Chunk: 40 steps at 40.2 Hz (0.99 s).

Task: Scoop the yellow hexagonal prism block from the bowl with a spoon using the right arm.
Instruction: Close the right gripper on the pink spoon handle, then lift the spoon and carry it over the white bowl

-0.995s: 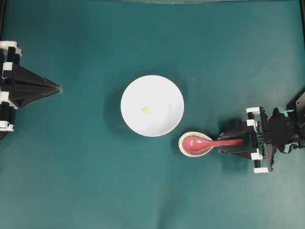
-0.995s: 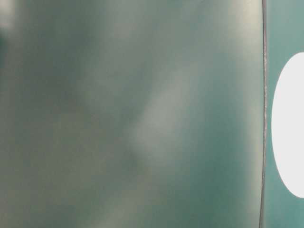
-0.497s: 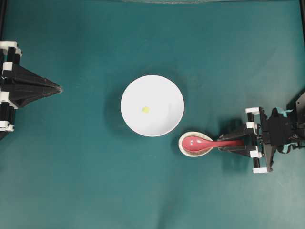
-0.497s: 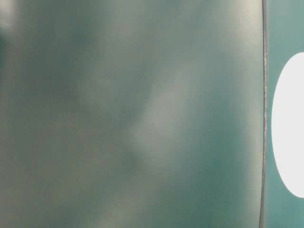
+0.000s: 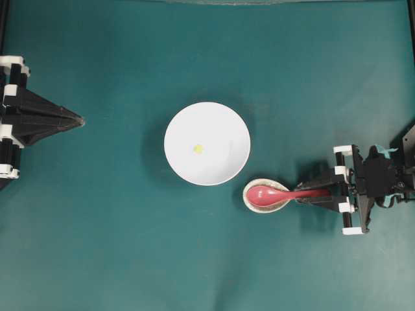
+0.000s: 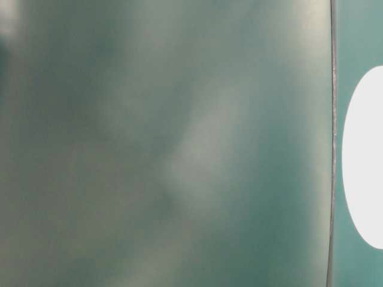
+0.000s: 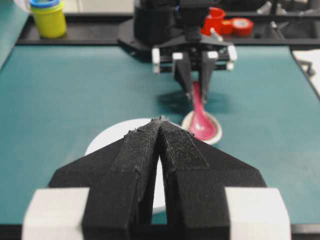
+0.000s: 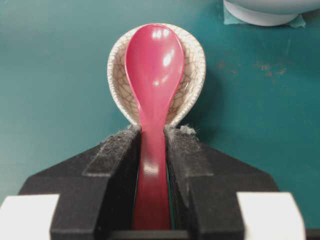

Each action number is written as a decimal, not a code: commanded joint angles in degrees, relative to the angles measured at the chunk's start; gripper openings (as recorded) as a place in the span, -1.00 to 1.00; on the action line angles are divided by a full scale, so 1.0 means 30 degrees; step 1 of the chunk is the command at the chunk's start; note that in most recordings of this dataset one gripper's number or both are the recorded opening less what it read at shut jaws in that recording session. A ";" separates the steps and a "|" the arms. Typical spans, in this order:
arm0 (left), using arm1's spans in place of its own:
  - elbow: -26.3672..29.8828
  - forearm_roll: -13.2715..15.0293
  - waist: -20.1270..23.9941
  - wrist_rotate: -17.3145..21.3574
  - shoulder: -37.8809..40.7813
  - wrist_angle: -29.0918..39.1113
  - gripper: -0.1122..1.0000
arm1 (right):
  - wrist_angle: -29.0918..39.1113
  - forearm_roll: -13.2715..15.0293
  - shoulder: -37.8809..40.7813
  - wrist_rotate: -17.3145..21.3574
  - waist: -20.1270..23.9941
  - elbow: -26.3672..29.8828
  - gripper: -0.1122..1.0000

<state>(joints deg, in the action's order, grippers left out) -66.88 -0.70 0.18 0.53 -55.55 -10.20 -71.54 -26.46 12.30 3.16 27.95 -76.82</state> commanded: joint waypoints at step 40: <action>0.0527 -0.0059 0.0000 0.0000 -0.0059 -0.0176 -0.79 | 1.0576 0.0000 -0.9814 -0.3340 -0.2988 0.2285 -0.37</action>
<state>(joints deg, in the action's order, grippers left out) -66.88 -0.70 0.09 0.53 -55.81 -10.11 -43.51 -26.46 -14.94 -5.98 20.83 -72.33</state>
